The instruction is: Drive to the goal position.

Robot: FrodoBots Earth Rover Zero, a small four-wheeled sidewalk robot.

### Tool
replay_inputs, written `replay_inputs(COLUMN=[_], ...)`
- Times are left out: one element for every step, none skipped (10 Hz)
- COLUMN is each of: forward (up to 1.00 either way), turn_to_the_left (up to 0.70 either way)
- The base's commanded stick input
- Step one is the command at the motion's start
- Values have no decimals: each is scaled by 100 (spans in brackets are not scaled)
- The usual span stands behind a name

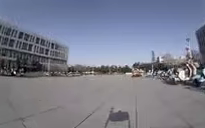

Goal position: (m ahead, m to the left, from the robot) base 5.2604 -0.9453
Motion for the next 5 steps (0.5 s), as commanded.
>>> replay_inputs(forward=[100,100,100,100,100], turn_to_the_left=[2,2,2,2,2])
